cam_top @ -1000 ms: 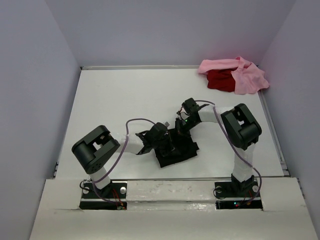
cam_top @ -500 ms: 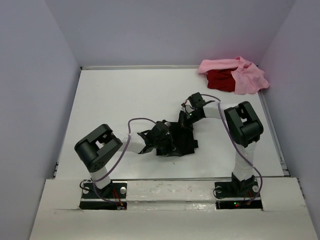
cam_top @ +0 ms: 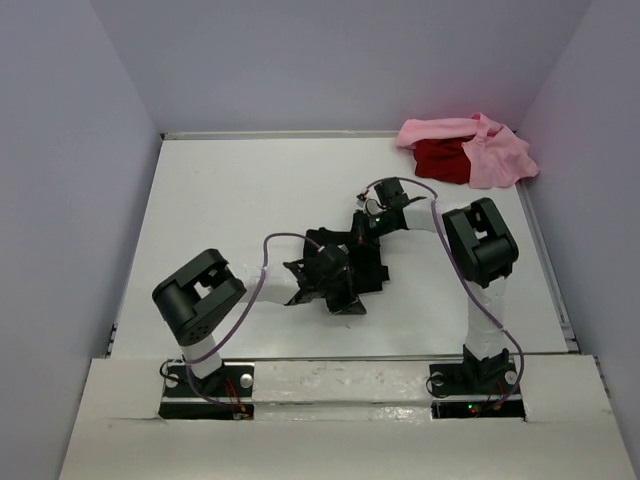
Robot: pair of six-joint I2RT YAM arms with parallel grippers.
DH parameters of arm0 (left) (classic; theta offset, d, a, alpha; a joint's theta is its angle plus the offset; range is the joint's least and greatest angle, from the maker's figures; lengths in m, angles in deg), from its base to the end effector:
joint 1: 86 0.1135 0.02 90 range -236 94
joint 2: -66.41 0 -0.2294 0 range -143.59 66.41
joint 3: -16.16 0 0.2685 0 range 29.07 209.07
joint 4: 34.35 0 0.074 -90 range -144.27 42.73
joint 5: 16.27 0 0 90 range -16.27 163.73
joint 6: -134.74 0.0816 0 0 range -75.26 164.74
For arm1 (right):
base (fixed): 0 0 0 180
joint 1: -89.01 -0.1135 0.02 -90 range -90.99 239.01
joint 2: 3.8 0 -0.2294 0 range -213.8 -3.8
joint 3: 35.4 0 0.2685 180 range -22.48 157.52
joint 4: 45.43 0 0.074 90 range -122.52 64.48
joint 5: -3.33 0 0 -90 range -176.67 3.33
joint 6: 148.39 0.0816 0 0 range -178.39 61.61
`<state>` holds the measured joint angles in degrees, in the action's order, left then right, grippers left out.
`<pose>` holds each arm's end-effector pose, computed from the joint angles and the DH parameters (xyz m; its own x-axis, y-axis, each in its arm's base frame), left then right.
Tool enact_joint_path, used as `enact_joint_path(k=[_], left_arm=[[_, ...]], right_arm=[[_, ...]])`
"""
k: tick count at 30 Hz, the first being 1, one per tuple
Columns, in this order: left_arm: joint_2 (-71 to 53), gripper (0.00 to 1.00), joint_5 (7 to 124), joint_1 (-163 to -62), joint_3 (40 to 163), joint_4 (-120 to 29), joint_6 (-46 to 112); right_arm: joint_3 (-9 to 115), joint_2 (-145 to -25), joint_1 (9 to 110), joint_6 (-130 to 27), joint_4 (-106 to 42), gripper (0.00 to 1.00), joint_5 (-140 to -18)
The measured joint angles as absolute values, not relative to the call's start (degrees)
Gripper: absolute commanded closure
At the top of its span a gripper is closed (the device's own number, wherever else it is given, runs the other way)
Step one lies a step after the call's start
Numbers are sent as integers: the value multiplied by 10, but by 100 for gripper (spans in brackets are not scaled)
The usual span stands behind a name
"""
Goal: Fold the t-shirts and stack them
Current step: Fold the tshirt
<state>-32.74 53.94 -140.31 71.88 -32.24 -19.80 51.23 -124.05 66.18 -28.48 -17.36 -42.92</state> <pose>0.1903 -0.3123 0.0558 -0.9895 -0.0786 -0.1210 0.0445 0.6314 -0.7742 0.3672 0.2158 0.0460 -0.9938 -0.0276 -0.1075 -0.1003 0.6371 0.7642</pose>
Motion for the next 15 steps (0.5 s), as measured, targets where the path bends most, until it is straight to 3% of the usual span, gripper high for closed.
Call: enact_joint_path(k=[6,8,15], left_arm=[[-235,100,635,-1403,814,-480,-158],[-182,100,663,-1403,856,-529,-146],[-106,99,723,-1402,981,-652,-105]], right_arm=[[512,-1223,663,-291,-167,90,-437],[512,-1204,669,-293,-155,85,-440],[557,-1108,684,-300,-65,83,-424]])
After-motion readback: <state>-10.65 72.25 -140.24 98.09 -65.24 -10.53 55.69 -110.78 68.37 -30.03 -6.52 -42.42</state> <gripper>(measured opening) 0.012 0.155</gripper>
